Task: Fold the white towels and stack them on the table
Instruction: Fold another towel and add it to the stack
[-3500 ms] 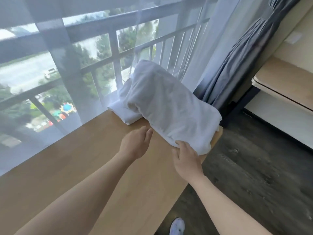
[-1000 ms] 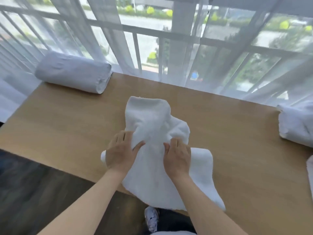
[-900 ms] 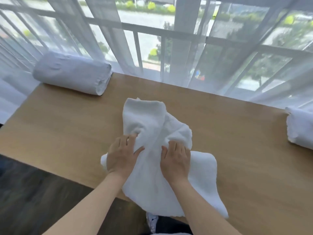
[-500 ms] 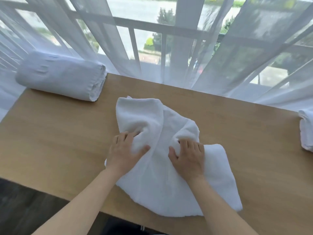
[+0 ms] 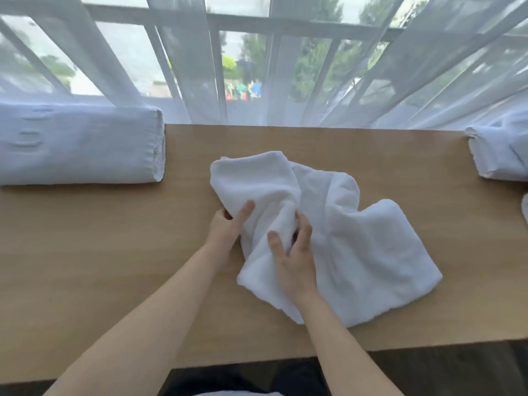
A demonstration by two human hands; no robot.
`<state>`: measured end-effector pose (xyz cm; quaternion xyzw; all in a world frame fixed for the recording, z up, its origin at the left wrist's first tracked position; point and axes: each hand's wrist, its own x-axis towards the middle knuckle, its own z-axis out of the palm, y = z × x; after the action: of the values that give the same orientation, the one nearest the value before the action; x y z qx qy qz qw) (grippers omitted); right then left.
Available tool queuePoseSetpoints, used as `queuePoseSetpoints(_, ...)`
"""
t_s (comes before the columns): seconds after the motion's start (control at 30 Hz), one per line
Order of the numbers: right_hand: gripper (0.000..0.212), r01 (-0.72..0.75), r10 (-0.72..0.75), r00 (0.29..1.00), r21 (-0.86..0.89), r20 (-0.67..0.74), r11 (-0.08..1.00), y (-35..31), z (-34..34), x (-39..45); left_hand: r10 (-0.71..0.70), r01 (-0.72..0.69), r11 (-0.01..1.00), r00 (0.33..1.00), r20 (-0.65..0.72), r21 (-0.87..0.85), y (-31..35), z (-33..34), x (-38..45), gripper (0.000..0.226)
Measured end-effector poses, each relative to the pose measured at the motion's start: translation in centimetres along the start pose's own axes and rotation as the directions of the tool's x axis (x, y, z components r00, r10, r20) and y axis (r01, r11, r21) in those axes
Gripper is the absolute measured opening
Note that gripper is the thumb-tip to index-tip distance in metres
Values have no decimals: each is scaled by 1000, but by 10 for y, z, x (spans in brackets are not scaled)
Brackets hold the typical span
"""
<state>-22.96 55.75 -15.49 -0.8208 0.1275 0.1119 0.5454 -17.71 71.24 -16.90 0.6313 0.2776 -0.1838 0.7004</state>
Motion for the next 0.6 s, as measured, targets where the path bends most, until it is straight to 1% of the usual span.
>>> queuePoseSetpoints(0.07, 71, 13, -14, 999, -30, -31, 999, -8, 6, -5, -85, 90, 995, 986, 141, -33, 8, -1, 5, 67)
queuePoseSetpoints(0.13, 74, 24, -27, 996, -35, -90, 999, -11, 8, -7, -113, 135, 989, 949, 293, -54, 17, -4, 9, 69)
queuePoseSetpoints(0.2, 73, 19, -20, 993, -7, -113, 1000, -12, 6, -9, -119, 148, 988, 921, 371, -51, 24, -12, 11, 77)
queuePoseSetpoints(0.27, 70, -9, 13, 996, 39, -89, 999, -9, 5, -13, -131, 175, 982, 896, 425, -65, 26, -24, 15, 83)
queuePoseSetpoints(0.33, 66, -40, 44, 996, 51, -78, 998, -7, 3, -19, -131, 202, 975, 863, 487, -94, 21, -37, 14, 81)
queuePoseSetpoints(0.4, 63, -53, 57, 993, 34, -105, 998, -6, 4, -22, -94, 182, 978, 828, 553, -106, 16, -50, 11, 72)
queuePoseSetpoints(0.43, 62, -62, 63, 991, 16, -114, 998, -7, 5, -23, -82, 162, 982, 826, 558, -96, 16, -56, 7, 71)
queuePoseSetpoints(0.5, 61, -46, 38, 994, -69, -104, 997, -9, 8, -27, -98, 141, 989, 868, 487, -51, 23, -65, -6, 83)
queuePoseSetpoints(0.57, 60, 6, -18, 998, -221, -52, 975, -9, 11, -28, -95, 122, 991, 936, 340, -61, 29, -76, -14, 92)
queuePoseSetpoints(0.6, 59, 28, -39, 999, -330, -26, 944, -8, 16, -28, -61, 81, 995, 964, 257, -66, 30, -86, -16, 92)
